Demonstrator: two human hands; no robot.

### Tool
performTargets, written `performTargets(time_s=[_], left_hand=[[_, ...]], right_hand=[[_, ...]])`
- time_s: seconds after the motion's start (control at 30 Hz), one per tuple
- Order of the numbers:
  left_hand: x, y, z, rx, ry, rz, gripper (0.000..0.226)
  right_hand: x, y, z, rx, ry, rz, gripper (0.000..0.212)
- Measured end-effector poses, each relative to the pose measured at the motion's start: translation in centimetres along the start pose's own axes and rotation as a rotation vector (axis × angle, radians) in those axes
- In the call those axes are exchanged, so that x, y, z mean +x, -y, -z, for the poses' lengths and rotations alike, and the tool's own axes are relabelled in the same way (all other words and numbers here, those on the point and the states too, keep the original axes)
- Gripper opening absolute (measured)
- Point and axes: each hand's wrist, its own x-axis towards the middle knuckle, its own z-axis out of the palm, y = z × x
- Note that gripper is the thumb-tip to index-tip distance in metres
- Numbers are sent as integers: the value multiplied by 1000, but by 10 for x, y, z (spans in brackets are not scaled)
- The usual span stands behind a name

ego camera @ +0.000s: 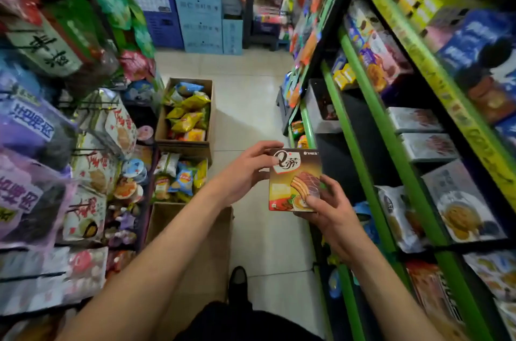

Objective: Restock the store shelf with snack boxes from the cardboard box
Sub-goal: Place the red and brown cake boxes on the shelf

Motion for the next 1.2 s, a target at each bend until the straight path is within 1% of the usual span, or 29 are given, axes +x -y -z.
performTargets(time_s=[0.1, 0.2, 0.27, 0.43, 0.63, 0.7, 0.8, 0.97, 1.07, 1.17, 1.2], left_hand=[[-16, 11, -44, 47, 61, 2, 44], [-35, 20, -90, 139, 121, 4, 49], [-50, 26, -123, 172, 171, 2, 49], [-88, 45, -205, 268, 348, -20, 49], [-130, 71, -283, 360, 530, -38, 50], [-140, 78, -306, 369, 584, -30, 51], [-153, 88, -334, 368, 685, -18, 49], [-171, 99, -368, 405, 751, -28, 56], [-180, 102, -381, 412, 771, -40, 49], [-187, 102, -389, 414, 782, -33, 57], [-189, 101, -391, 419, 784, -32, 56]], right_hand=[[-42, 6, 26, 31, -57, 71, 66], [-93, 11, 51, 73, -120, 131, 65], [-131, 13, 67, 108, -173, 180, 62], [-227, 10, 103, 183, -341, 308, 67], [-331, 1, 134, 217, -470, 402, 83], [-359, -3, 142, 221, -506, 435, 80], [-393, -8, 153, 236, -552, 475, 65], [-430, -16, 165, 264, -602, 525, 67], [-442, -18, 170, 265, -612, 546, 68], [-449, -19, 174, 275, -611, 551, 70], [-451, -18, 175, 274, -610, 552, 70]])
